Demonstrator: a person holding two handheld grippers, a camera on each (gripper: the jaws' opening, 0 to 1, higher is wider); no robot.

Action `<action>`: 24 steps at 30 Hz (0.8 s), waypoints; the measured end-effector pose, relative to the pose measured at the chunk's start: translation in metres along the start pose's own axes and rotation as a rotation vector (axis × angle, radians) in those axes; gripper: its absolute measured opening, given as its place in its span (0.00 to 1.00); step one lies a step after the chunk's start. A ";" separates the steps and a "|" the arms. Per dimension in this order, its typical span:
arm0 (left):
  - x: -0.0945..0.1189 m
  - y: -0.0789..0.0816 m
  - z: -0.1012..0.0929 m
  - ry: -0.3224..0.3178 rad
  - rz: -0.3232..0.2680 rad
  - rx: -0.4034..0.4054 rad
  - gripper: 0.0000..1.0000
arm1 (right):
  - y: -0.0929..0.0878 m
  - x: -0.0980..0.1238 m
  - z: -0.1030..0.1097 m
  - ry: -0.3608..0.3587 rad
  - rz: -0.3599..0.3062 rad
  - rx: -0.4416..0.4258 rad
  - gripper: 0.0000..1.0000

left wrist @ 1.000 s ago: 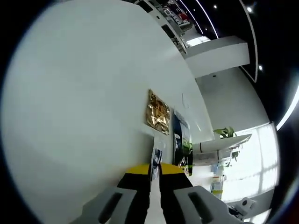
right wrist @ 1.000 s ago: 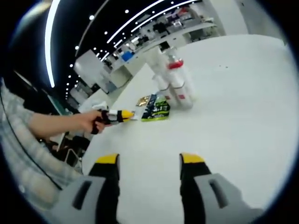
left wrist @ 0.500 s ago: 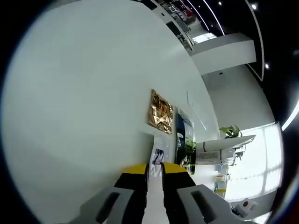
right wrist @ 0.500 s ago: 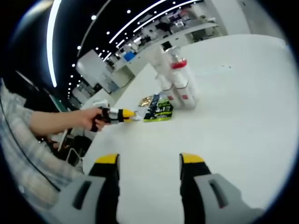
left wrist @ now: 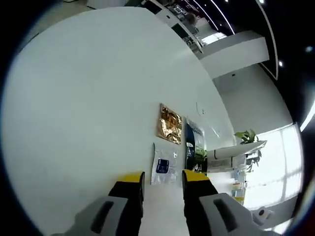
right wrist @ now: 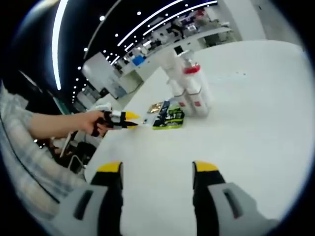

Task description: Arrange the skincare products in the storage area until every visible bottle or jar stands upright without overlapping.

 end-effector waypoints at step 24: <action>0.109 -0.073 -0.101 -0.056 -0.211 -0.737 0.66 | 0.004 0.012 0.031 0.069 -0.044 0.152 0.79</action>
Point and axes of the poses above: the point that each gripper's makers call its tool centre point, and the gripper's own axes: x roughly backward along the fingers, z roughly to its left, y roughly out of its top, the point moved 7 cm from there along x, roughly backward along the fingers, and after that the axes turned 9 degrees about -x, right-handed, at the moved point
